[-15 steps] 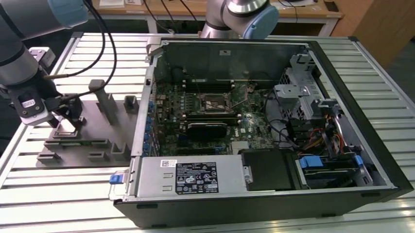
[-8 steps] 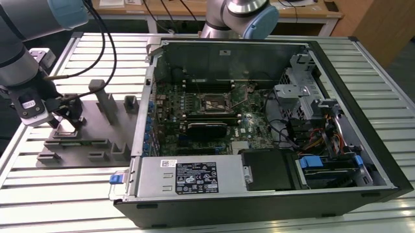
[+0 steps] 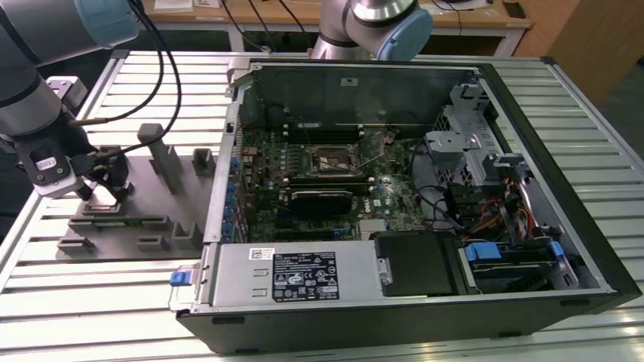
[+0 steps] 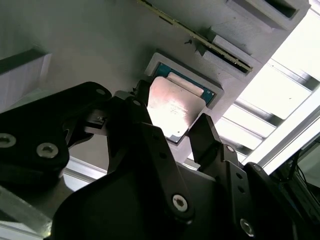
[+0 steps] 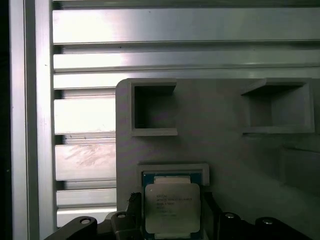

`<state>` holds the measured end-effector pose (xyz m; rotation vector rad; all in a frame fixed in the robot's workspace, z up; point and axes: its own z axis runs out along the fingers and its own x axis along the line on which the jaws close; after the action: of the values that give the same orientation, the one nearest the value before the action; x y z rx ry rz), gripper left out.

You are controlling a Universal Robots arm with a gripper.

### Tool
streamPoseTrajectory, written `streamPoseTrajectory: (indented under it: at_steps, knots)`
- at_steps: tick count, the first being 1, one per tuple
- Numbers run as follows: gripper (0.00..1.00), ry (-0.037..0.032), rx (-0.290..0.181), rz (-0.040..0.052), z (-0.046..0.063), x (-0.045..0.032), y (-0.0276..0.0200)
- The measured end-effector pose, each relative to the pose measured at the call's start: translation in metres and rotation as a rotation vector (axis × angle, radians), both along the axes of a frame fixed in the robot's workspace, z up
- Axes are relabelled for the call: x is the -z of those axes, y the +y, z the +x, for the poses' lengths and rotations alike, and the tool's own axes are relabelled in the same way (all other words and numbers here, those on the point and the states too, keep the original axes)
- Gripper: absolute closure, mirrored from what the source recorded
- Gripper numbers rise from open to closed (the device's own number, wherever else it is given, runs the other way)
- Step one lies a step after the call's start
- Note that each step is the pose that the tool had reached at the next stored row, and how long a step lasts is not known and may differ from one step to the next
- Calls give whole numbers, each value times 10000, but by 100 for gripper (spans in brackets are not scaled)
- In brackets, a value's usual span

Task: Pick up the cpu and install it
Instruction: 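Pick up the cpu and move it towards the insertion slot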

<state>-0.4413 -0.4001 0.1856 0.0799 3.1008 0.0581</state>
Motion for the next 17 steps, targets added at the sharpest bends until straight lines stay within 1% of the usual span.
streamPoseTrajectory:
  at_steps: [8, 9, 17]
  knots:
    - [40, -2, 0, 1, 0, 3, 0]
    - [34, -2, 0, 1, 0, 3, 0]
    - [34, -2, 0, 1, 0, 40, 0]
